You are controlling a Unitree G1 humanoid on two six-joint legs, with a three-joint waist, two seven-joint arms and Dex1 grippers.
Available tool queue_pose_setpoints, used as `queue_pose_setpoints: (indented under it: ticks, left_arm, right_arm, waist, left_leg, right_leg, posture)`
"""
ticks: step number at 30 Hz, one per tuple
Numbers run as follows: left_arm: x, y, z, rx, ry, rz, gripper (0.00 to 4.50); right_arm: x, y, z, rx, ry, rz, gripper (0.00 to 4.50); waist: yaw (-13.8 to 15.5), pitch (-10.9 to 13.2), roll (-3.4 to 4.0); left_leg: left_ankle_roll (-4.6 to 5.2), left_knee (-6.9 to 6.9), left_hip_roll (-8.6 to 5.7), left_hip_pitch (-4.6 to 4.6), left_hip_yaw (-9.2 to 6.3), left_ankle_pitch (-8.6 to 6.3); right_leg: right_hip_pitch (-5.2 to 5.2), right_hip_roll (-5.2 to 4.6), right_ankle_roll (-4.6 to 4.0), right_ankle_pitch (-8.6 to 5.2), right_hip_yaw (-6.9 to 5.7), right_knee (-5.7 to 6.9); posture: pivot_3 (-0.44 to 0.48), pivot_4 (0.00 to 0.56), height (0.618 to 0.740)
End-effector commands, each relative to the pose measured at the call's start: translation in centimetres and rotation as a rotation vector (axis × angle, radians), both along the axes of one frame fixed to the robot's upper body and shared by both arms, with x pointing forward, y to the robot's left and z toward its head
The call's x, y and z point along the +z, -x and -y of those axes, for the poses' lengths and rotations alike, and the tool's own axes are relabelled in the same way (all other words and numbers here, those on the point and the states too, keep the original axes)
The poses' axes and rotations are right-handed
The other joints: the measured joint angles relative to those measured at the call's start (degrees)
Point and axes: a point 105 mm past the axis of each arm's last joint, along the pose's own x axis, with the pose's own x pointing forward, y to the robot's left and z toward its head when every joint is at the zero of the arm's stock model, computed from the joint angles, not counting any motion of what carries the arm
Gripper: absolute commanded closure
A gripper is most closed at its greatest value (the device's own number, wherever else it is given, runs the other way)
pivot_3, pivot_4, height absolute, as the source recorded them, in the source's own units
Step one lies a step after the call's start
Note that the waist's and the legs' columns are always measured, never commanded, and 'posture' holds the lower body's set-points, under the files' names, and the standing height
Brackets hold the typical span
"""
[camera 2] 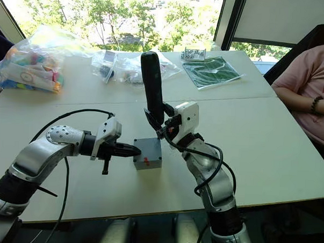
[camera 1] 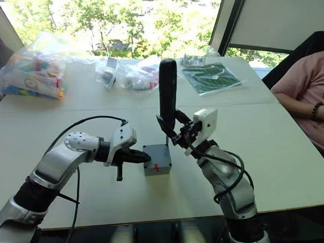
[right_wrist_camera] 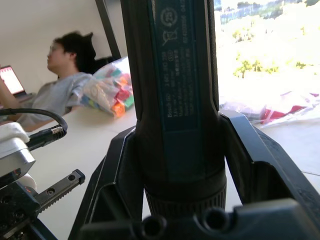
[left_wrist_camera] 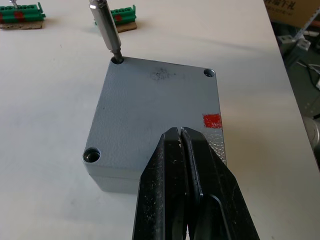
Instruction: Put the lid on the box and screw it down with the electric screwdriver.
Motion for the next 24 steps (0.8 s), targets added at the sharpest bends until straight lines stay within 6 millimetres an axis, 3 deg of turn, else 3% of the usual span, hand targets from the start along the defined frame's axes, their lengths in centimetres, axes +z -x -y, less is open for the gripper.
queue_pose_setpoints:
  ticks: [1, 3, 5, 6, 9, 14, 19, 24]
  left_arm:
    - [-1.3, -0.1, 0.0, 0.021, -0.029, -0.021, 4.5]
    - [-1.3, 0.0, 0.2, 0.028, -0.01, -0.022, 4.5]
    - [0.6, -0.1, 0.1, 0.065, 0.104, -0.028, 4.5]
    - [1.5, 0.0, 0.1, 0.071, 0.144, -0.025, 4.5]
    - [3.3, 0.7, 0.5, 0.05, 0.183, 0.004, 4.5]
    - [4.2, 3.3, 1.6, -0.023, 0.163, 0.019, 4.5]
    - [3.8, 4.3, 1.8, -0.044, 0.137, 0.016, 4.5]
    - [2.9, 3.7, 2.0, 0.004, 0.133, 0.031, 4.5]
  right_arm:
    - [8.7, 1.4, 2.3, 0.016, -0.175, 0.167, 2.62]
    - [10.6, 0.5, 4.0, -0.03, -0.226, 0.143, 2.62]
    - [12.1, -2.1, 8.0, -0.223, -0.154, 0.013, 2.62]
    - [11.8, -2.2, 8.7, -0.195, -0.109, -0.054, 2.62]
    - [7.5, -2.0, 11.1, -0.217, 0.16, -0.283, 2.62]
    - [1.6, 0.3, 17.3, -0.309, 0.323, -0.667, 2.62]
    - [-3.2, 3.4, 19.7, -0.233, 0.364, -0.983, 2.62]
    - [-5.8, 2.5, 20.1, -0.284, 0.292, -1.091, 2.62]
  waist:
    - [0.0, 0.2, 0.13]
    - [0.0, 0.2, 0.15]
    - [-0.1, 0.2, 0.26]
    - [-0.1, 0.3, 0.25]
    - [0.9, 0.3, -0.03]
    - [1.2, 0.4, 0.21]
    - [1.0, 0.6, 0.38]
    - [0.4, 0.6, 0.28]
  left_leg:
    - [0.0, 0.0, 0.0, -0.04, 0.0, 0.0]
    - [0.0, 0.0, -0.02, -0.06, -0.01, 0.0]
    - [0.02, -0.14, -0.02, -0.02, -0.03, 0.0]
    - [0.01, -0.15, -0.04, -0.04, -0.01, 0.0]
    - [0.02, -0.27, -0.07, -0.15, -0.14, 0.0]
    - [0.08, -0.62, -0.12, -0.6, 0.1, -0.02]
    - [0.25, -0.61, -0.15, -0.83, 0.17, -0.12]
    - [0.44, -0.29, -0.06, -0.74, 0.2, -0.22]
  right_leg:
    - [-0.04, 0.0, -0.01, 0.01, 0.0, 0.01]
    - [-0.06, 0.01, 0.0, 0.02, 0.0, 0.07]
    - [-0.07, 0.02, -0.01, 0.01, 0.0, 0.07]
    - [-0.1, -0.01, -0.01, 0.02, 0.01, 0.07]
    - [-0.13, -0.03, -0.11, 0.05, -0.09, -0.05]
    - [-0.7, -0.05, -0.19, -0.03, 0.11, -0.16]
    - [-1.02, -0.06, 0.17, 0.03, 0.11, -0.07]
    - [-0.89, 0.08, -0.03, -0.1, 0.12, -0.07]
  posture:
    - [0.0, 0.15, 0.74]
    - [0.0, 0.15, 0.74]
    - [0.0, 0.15, 0.74]
    - [0.0, 0.15, 0.74]
    - [0.0, 0.15, 0.74]
    - [0.0, 0.15, 0.74]
    - [0.0, 0.15, 0.74]
    - [0.0, 0.15, 0.74]
